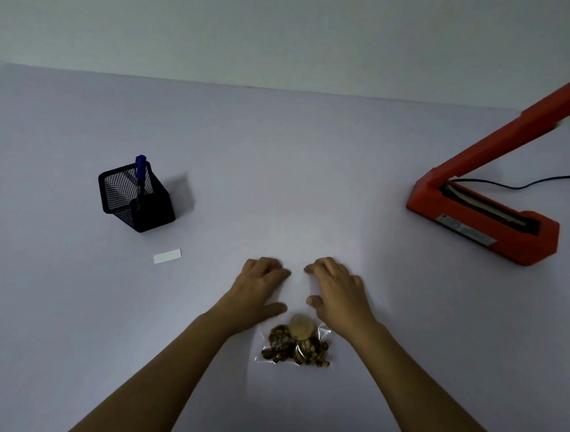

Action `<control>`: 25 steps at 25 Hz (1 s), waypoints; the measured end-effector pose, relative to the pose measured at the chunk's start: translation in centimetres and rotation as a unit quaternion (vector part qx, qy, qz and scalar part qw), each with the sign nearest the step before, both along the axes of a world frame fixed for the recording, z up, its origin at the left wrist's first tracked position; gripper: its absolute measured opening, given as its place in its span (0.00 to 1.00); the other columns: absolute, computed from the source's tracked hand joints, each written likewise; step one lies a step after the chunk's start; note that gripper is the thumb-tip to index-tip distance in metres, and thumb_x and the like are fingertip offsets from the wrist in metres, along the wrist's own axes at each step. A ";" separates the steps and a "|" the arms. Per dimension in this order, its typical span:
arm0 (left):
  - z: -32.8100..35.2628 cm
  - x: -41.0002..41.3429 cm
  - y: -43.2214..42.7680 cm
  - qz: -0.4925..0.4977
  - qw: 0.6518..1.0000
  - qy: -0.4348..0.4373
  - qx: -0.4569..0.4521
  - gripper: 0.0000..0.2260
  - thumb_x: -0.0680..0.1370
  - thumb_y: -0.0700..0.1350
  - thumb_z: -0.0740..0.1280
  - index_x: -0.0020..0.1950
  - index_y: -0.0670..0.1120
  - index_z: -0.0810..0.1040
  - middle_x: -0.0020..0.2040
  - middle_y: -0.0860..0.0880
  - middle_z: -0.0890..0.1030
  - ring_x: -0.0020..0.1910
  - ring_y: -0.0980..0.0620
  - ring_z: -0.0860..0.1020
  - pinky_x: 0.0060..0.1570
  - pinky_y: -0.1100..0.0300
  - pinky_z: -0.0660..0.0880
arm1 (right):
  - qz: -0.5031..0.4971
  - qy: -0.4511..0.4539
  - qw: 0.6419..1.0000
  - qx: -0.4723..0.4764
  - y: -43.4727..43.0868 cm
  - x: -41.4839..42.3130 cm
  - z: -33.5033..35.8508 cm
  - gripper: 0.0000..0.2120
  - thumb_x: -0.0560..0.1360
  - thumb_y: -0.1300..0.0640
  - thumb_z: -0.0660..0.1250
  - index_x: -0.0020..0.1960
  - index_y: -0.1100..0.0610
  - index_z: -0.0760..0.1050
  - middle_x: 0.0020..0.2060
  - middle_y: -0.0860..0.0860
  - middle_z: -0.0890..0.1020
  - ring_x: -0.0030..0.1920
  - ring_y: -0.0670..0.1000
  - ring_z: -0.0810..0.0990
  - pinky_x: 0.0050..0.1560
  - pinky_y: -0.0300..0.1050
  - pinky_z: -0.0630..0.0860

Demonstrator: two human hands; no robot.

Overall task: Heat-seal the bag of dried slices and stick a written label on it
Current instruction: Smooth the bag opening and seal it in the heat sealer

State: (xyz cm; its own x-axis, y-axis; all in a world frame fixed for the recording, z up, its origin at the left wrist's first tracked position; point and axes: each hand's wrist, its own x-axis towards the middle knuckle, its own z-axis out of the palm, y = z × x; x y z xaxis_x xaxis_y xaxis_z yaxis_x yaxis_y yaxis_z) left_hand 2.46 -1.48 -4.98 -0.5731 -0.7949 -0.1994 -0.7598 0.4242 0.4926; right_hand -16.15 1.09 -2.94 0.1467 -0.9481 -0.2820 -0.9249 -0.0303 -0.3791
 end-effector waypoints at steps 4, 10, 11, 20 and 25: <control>1.1 -0.7 -2.8 -0.022 0.996 -0.076 0.034 0.44 0.65 0.59 0.73 0.74 0.46 0.56 0.73 0.48 0.59 0.69 0.46 0.57 0.68 0.51 0.62 | 0.009 0.025 0.998 0.058 -2.0 -0.1 0.5 0.36 0.69 0.51 0.71 0.71 0.51 0.56 0.70 0.49 0.61 0.69 0.53 0.60 0.65 0.54 0.62; 1.5 -2.1 -4.7 -0.036 0.985 -0.156 0.061 0.55 0.61 0.61 0.76 0.76 0.47 0.46 0.75 0.47 0.50 0.71 0.42 0.52 0.69 0.46 0.58 | 0.026 0.059 0.988 0.141 -5.0 -0.4 1.1 0.53 0.62 0.49 0.77 0.74 0.51 0.45 0.74 0.49 0.49 0.71 0.58 0.53 0.67 0.59 0.61; 1.6 -2.2 -4.6 -0.031 0.985 -0.155 0.065 0.55 0.61 0.60 0.76 0.76 0.47 0.46 0.75 0.47 0.50 0.71 0.41 0.52 0.69 0.45 0.58 | 0.023 0.059 0.988 0.143 -5.0 -0.4 1.1 0.53 0.62 0.49 0.77 0.74 0.51 0.45 0.74 0.49 0.49 0.71 0.59 0.52 0.67 0.59 0.61; -0.8 -0.1 1.6 -0.024 0.994 0.092 -0.051 0.08 0.71 0.39 0.70 0.49 0.44 0.81 0.47 0.46 0.80 0.47 0.47 0.76 0.48 0.53 0.78 | -0.029 -0.059 0.997 -0.039 1.9 0.5 -0.5 0.14 0.74 0.59 0.65 0.58 0.51 0.73 0.57 0.48 0.75 0.59 0.51 0.70 0.53 0.46 0.66; 0.5 -0.8 -0.9 -0.041 0.999 0.021 0.019 0.26 0.71 0.45 0.71 0.68 0.42 0.71 0.66 0.43 0.71 0.64 0.44 0.68 0.63 0.59 0.63 | -0.017 -0.045 0.999 0.017 0.0 -0.3 -0.3 0.27 0.71 0.55 0.70 0.67 0.50 0.66 0.65 0.47 0.68 0.65 0.51 0.66 0.61 0.51 0.65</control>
State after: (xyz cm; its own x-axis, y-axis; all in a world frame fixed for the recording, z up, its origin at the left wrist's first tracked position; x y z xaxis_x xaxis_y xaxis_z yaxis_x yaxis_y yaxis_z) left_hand 1.71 -2.39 -4.47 -0.6437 -0.7379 -0.2029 -0.7024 0.4642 0.5396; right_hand -16.48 1.14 -3.26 0.1400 -0.9433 -0.3009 -0.8873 0.0154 -0.4610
